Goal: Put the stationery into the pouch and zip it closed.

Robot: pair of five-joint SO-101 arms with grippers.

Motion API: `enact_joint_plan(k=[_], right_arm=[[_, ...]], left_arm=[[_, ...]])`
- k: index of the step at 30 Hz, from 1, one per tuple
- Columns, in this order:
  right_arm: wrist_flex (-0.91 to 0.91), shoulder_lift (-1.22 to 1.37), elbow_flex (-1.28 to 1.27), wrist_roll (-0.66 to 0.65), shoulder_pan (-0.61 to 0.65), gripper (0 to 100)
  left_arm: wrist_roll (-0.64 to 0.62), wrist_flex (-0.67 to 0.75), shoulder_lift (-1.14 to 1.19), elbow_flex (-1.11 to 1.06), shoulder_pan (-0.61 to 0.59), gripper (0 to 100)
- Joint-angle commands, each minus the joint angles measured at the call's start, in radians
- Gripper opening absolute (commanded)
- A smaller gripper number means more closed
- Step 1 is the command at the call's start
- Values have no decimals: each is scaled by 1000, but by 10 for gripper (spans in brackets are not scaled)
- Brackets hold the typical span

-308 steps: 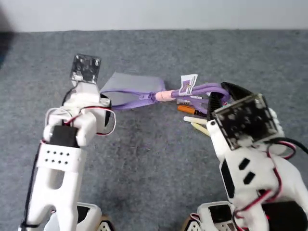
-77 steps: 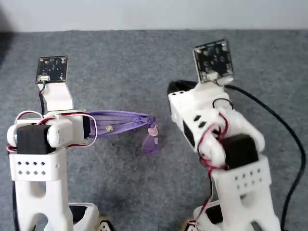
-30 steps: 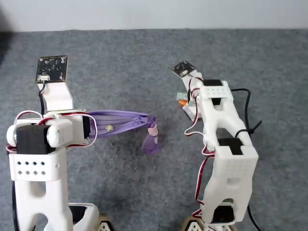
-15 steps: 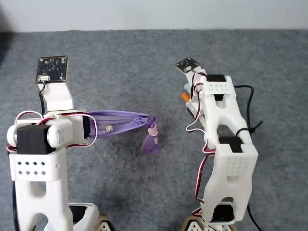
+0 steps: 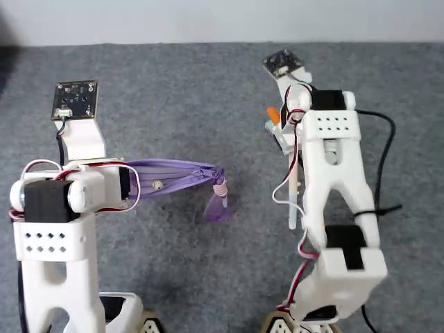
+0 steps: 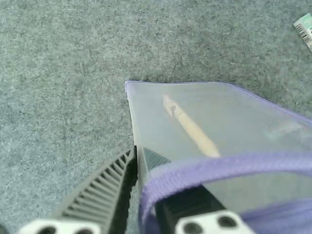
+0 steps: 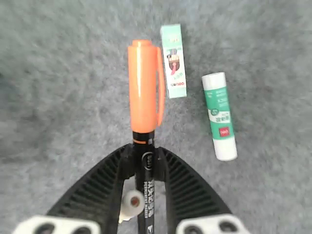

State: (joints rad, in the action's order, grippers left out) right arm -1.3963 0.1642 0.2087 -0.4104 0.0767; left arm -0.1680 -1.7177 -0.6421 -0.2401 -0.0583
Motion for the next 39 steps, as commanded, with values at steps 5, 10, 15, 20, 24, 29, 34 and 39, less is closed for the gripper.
enact_joint_plan(k=[5,10,15,20,24,29,34,39], right_arm=[[-65,-251,25,95,38,8],[-62,-309,25,152,33,8],[-53,-325,28,232,30,8],[-47,-412,25,295,65,8],[-51,-549,23,299,117,8],[-59,-700,21,405,191,8],[-101,-806,20,499,252,8],[-58,-931,-49,503,265,8]], left_arm=[[-12,-6,-23,47,-9,12],[-12,-6,-23,47,-9,12],[-12,-6,-23,47,-8,12],[-12,-6,-23,47,-8,12],[-12,-17,-23,47,-8,12],[-12,-20,-23,47,-8,12],[-12,-20,-23,47,-8,12],[-12,-20,-23,47,-6,12]])
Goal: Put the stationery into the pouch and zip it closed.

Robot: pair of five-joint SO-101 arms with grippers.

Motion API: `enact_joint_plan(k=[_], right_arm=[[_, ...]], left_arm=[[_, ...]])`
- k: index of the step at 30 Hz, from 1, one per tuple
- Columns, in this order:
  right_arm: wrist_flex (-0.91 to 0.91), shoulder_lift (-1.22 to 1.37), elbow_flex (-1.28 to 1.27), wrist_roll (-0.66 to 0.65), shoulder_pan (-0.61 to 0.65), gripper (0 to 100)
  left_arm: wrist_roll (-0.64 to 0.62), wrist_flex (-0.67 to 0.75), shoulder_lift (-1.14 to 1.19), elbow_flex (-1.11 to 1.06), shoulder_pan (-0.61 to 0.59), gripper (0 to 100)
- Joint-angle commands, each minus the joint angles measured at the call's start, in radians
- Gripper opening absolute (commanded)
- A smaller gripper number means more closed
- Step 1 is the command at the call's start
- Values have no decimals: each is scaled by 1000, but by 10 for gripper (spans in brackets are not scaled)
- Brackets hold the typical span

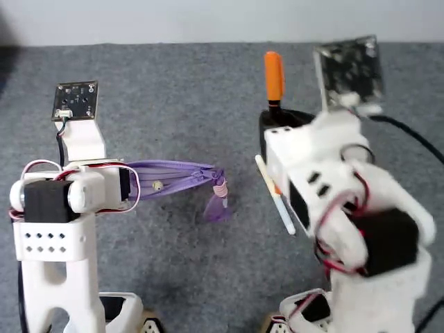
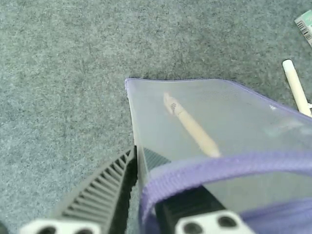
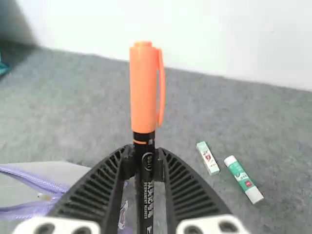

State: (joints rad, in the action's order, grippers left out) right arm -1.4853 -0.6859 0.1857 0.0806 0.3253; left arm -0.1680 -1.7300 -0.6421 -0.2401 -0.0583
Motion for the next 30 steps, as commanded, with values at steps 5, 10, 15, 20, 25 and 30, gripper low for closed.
enact_joint_plan(k=[5,10,15,20,25,30], right_arm=[[171,-312,-227,-52,51,8],[437,-552,-546,-71,88,8],[722,-707,-796,-71,182,8],[934,-727,-898,-68,328,8],[1112,-693,-988,-74,424,8],[1260,-605,-999,-74,475,8]], left_arm=[[-12,-8,-23,47,-8,12],[-12,-8,-23,47,-8,12],[-12,-8,-23,47,-8,12],[-12,-8,-23,45,-8,12],[-12,-8,-18,45,-8,12],[-12,-8,-15,45,-8,12]])
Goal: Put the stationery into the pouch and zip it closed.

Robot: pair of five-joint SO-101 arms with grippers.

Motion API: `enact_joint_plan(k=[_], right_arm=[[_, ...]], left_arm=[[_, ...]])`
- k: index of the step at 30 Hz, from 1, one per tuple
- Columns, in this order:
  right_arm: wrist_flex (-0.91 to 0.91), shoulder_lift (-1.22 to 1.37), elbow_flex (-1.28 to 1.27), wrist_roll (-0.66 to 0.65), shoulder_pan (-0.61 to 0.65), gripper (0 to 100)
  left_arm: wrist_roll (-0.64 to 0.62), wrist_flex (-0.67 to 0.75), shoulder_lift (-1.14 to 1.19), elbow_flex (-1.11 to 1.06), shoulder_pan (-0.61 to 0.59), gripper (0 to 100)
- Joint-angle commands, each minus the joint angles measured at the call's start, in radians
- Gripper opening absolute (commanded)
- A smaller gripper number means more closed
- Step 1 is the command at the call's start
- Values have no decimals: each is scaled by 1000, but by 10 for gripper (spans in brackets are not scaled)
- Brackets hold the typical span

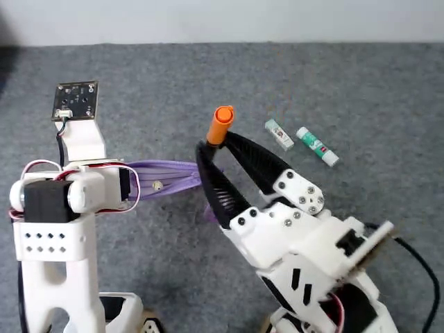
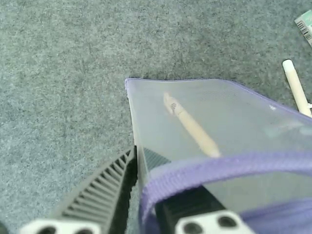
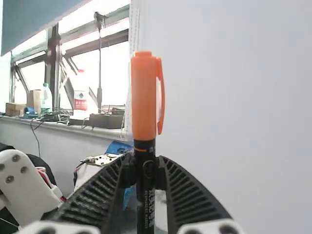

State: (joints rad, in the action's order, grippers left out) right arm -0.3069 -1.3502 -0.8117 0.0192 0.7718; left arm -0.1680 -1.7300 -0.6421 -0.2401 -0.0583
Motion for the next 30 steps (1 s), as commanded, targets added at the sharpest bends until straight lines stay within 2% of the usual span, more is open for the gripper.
enact_joint_plan(k=[1,7,13,20,28,30], right_arm=[[94,74,-2,-12,39,8],[107,151,-5,-6,101,8],[113,191,-66,-5,107,8],[369,193,-258,-17,107,8],[401,193,-388,-144,84,17],[360,189,-391,-176,84,51]], left_arm=[[-12,-8,-15,45,-8,12],[-12,-8,-15,44,-8,12],[-14,-5,-15,42,-8,12],[-14,-3,-15,42,-8,12],[-14,-6,-15,42,-8,12],[-14,-6,-15,42,-8,12]])
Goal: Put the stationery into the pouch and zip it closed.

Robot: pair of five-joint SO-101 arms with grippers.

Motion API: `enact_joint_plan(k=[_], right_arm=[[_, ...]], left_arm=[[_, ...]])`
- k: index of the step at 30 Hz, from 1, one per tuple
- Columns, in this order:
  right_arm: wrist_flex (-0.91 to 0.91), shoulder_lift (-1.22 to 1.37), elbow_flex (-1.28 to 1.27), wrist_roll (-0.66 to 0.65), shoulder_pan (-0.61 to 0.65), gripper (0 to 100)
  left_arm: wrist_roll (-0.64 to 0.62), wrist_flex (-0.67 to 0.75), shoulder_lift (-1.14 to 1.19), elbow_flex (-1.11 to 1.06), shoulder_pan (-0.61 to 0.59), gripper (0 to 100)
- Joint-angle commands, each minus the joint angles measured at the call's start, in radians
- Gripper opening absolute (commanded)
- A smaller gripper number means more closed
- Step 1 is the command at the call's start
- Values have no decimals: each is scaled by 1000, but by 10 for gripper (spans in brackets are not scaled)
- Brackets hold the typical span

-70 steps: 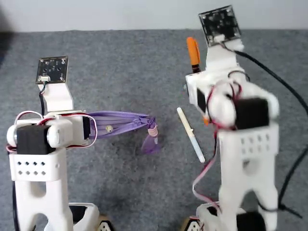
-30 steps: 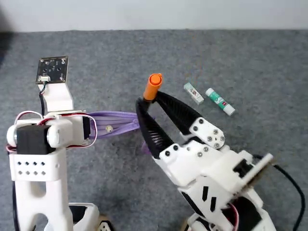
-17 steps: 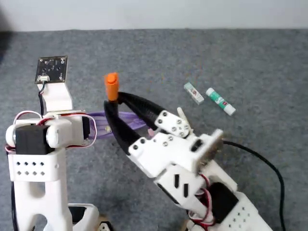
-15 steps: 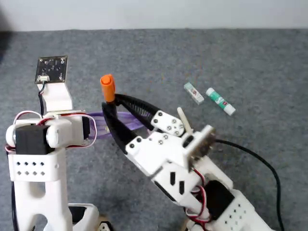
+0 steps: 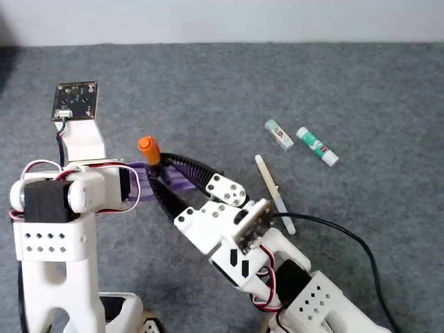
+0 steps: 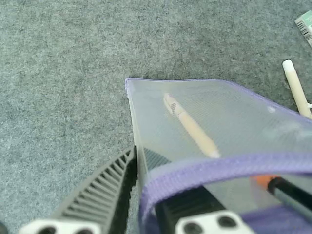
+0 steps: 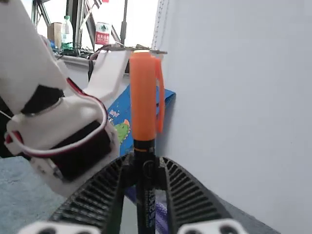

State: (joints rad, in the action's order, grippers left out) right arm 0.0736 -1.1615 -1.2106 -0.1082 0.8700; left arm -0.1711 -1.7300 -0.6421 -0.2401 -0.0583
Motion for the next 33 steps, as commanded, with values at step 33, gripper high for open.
enact_joint_plan(k=[33], right_arm=[[-934,421,539,-18,-568,26]], left_arm=[[-11,-6,-21,42,-9,12]])
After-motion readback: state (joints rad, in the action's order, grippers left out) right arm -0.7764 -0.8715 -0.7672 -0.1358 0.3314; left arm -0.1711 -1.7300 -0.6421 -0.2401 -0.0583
